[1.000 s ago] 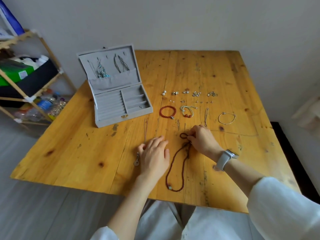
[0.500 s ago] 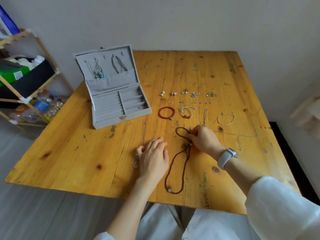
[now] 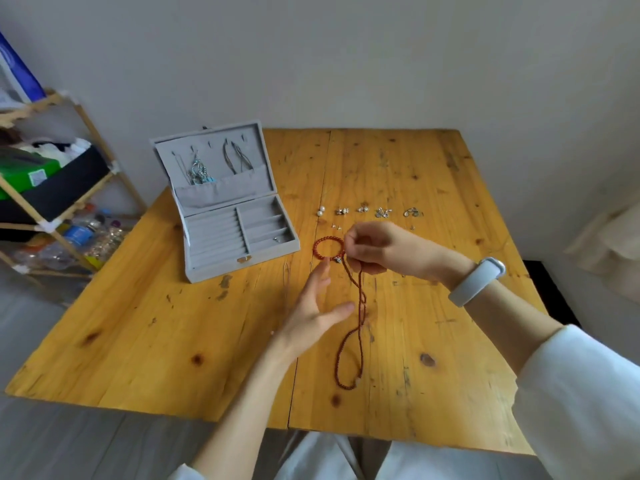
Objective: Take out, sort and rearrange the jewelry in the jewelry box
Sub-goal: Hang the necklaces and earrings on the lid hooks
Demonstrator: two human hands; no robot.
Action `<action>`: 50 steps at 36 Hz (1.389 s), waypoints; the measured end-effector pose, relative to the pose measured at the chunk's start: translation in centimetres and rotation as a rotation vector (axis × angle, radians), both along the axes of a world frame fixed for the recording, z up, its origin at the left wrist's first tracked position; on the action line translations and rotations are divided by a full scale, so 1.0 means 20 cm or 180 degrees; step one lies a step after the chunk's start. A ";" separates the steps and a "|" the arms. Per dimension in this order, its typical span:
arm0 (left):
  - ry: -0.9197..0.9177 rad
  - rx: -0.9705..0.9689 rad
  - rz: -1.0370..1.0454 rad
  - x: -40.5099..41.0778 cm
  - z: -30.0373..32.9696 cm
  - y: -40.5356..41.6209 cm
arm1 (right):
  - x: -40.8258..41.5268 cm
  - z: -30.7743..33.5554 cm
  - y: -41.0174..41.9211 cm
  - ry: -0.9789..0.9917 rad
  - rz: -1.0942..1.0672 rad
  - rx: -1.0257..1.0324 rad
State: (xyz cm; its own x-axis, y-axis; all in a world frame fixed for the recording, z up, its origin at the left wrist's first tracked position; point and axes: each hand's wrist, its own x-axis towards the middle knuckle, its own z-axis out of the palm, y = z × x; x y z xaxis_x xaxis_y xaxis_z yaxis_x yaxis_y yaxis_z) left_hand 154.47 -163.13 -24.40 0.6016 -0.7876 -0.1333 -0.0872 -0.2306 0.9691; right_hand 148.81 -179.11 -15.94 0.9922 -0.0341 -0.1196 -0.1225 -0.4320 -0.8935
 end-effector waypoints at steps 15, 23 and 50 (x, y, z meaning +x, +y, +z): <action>-0.0544 -0.0495 0.0538 0.48 0.56 -0.02 | 0.59 0.59 0.01 -0.1602 -0.1087 0.1049; -0.1627 0.0173 0.1483 1.02 0.62 -0.06 | 0.96 0.63 -0.01 -0.1659 -0.0986 0.1336; -0.3785 0.0680 0.1933 1.51 0.17 -0.39 | 1.35 0.31 -0.25 -0.1474 -0.1129 0.1313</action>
State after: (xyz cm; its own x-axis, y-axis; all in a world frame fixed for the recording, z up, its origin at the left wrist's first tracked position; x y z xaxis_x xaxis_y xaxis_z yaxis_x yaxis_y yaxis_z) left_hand 184.70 -170.90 -20.96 0.6803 -0.3876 0.6220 -0.6725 -0.6676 0.3195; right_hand 175.80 -184.18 -9.77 0.8817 -0.4069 0.2387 0.2386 -0.0519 -0.9697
